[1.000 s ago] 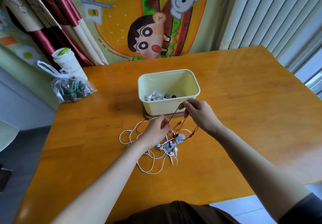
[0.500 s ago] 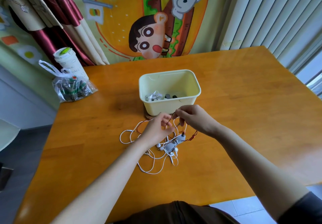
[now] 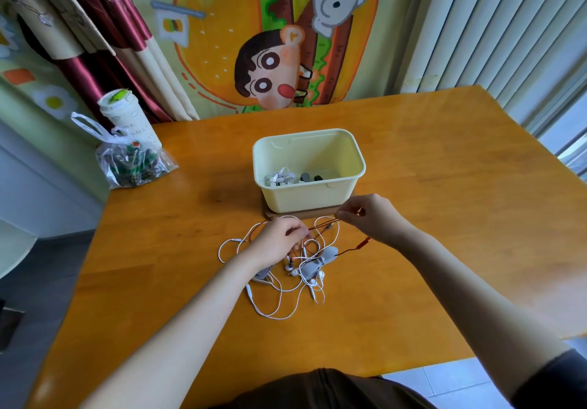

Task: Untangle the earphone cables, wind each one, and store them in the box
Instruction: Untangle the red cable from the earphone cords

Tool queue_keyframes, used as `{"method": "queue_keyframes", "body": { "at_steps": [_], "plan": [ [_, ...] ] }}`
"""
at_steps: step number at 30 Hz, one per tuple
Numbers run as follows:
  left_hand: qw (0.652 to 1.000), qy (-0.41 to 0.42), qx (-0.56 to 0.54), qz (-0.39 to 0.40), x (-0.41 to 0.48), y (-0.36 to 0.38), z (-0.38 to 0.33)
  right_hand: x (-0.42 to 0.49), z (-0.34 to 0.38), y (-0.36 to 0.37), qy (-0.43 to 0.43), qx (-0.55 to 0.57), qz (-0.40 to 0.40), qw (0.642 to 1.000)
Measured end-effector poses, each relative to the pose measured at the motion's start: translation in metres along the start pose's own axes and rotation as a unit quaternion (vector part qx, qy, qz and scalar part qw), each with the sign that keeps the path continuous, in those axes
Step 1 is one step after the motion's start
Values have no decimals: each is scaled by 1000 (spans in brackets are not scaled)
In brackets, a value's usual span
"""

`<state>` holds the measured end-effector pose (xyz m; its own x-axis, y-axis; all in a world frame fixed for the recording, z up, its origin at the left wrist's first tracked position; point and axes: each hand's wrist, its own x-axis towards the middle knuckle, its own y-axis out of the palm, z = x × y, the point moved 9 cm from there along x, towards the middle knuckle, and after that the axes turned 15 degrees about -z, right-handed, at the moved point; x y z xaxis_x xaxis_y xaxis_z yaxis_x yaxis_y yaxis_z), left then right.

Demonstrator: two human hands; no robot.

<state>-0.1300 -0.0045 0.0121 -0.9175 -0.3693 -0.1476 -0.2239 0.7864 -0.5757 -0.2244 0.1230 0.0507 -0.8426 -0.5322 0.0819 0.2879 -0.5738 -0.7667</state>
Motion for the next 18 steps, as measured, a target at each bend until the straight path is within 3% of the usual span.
{"method": "queue_keyframes", "body": {
  "at_steps": [5,11,15,18],
  "plan": [
    [996,-14,85,12,-1,-3,26,-3,-22,-4,36,-26,-9,999],
    [986,-74,105,-103,9,-34,56,-12,-39,-1,80,-14,-1,997],
    [983,-92,156,-38,3,-20,65,-13,-12,-6,42,42,-19,998],
    [990,-66,122,26,-3,1,43,-12,20,-5,-7,79,-20,997]
  ]
}}
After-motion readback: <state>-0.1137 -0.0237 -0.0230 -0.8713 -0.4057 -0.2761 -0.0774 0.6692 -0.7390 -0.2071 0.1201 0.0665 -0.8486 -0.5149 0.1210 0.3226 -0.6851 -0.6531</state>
